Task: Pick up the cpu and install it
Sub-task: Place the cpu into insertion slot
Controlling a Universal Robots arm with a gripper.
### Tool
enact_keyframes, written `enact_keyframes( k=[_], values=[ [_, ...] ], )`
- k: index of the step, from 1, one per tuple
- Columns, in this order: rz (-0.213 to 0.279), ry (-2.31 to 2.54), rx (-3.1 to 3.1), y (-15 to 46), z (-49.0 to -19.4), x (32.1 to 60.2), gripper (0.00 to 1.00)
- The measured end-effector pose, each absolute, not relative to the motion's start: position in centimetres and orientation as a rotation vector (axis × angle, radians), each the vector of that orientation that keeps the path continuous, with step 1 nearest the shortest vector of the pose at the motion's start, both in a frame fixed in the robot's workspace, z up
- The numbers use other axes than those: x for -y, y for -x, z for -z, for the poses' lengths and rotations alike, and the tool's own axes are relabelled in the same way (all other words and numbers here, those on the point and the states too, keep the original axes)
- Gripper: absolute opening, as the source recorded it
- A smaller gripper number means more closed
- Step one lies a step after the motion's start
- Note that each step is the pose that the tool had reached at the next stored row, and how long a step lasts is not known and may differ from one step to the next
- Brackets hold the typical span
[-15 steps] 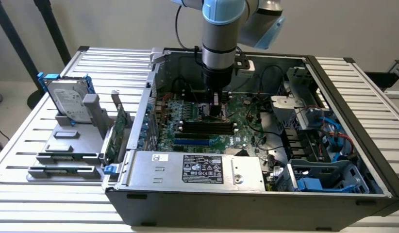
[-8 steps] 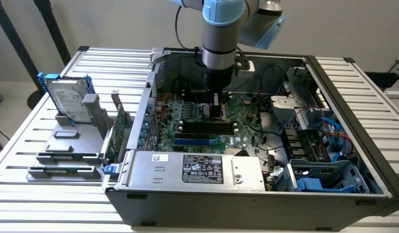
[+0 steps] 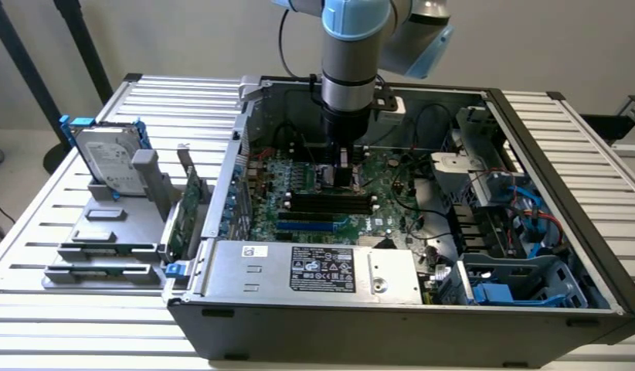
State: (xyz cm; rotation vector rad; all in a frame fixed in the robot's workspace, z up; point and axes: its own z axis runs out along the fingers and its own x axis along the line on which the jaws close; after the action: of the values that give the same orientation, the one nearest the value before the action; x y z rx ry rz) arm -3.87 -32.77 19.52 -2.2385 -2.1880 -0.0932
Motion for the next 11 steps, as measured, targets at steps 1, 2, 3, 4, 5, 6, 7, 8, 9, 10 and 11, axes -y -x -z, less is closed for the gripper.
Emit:
enact_keyframes(
  k=[1, 2, 3, 4, 5, 6, 7, 8, 9, 10, 11],
  values=[
    [0.09, 2.239, 2.189, 3.87, -19.52, 32.77, 0.62],
    [0.085, 2.241, 2.19, 3.87, -19.52, 32.77, 0.62],
    [0.079, 2.242, 2.192, 3.88, -19.53, 32.77, 0.62],
    [0.073, 2.244, 2.193, 3.87, -19.52, 32.77, 0.62],
    [0.068, 2.245, 2.195, 3.87, -19.53, 32.77, 0.62],
    [0.064, 2.246, 2.196, 3.87, -19.52, 32.77, 0.62],
    [0.061, 2.247, 2.197, 3.87, -19.52, 32.76, 0.62],
    [0.058, 2.248, 2.198, 3.87, -19.53, 32.76, 0.62],
    [0.057, 2.249, 2.198, 3.88, -19.54, 32.75, 0.62],
    [0.056, 2.249, 2.199, 3.88, -19.55, 32.74, 0.62],
    [0.056, 2.249, 2.199, 3.88, -19.58, 32.73, 0.62]
  ],
)
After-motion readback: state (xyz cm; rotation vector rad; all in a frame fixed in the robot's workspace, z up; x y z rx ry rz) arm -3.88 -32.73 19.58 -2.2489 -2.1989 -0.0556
